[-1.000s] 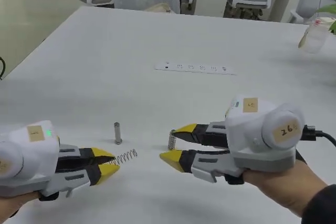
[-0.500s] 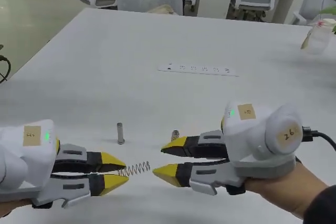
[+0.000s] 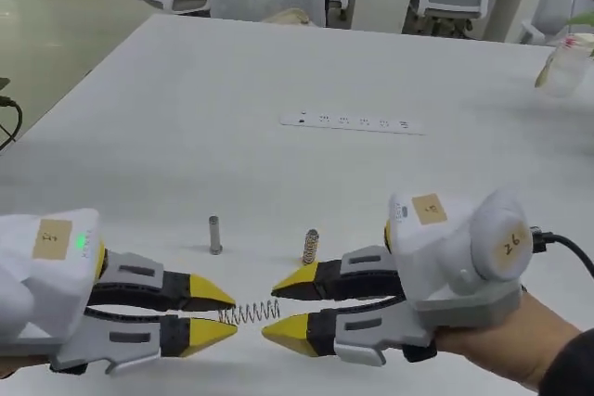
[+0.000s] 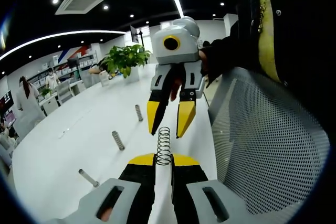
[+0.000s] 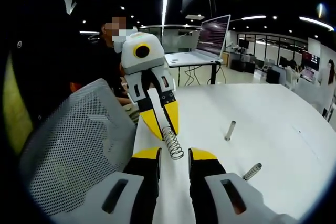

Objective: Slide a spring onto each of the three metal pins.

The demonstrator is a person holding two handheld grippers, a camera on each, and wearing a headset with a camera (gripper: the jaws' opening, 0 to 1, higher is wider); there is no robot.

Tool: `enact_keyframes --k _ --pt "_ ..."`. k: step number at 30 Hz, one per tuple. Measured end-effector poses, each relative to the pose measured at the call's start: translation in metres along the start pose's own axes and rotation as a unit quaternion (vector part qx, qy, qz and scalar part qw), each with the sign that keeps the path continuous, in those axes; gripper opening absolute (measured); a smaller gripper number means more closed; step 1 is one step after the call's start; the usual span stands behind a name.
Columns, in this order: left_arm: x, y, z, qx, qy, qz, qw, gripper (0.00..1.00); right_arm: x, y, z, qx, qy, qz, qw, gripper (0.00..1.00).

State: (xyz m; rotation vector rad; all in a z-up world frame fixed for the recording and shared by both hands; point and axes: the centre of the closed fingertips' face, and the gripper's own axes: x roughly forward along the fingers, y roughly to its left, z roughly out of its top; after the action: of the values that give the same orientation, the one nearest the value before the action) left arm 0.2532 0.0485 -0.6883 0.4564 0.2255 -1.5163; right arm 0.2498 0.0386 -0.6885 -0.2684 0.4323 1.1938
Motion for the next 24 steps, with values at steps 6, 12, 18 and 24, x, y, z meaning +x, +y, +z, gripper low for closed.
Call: enact_keyframes --k 6,12,18,24 --pt "-0.001 -0.004 0.005 0.003 -0.005 -0.006 1.0000 0.03 0.002 0.006 -0.003 0.002 0.004 0.015 0.9999 0.14" --pt "0.000 -0.009 0.007 0.004 -0.007 -0.013 0.9999 0.03 0.002 0.007 -0.003 0.002 0.001 0.021 0.9998 0.11" --pt "0.001 -0.009 0.007 0.002 -0.008 -0.013 0.9999 0.03 0.002 0.009 -0.002 0.002 0.003 0.025 0.9997 0.10" --pt "0.001 -0.009 0.004 -0.003 -0.006 -0.010 0.9999 0.03 0.001 0.012 0.005 -0.003 0.002 0.030 0.9995 0.08"
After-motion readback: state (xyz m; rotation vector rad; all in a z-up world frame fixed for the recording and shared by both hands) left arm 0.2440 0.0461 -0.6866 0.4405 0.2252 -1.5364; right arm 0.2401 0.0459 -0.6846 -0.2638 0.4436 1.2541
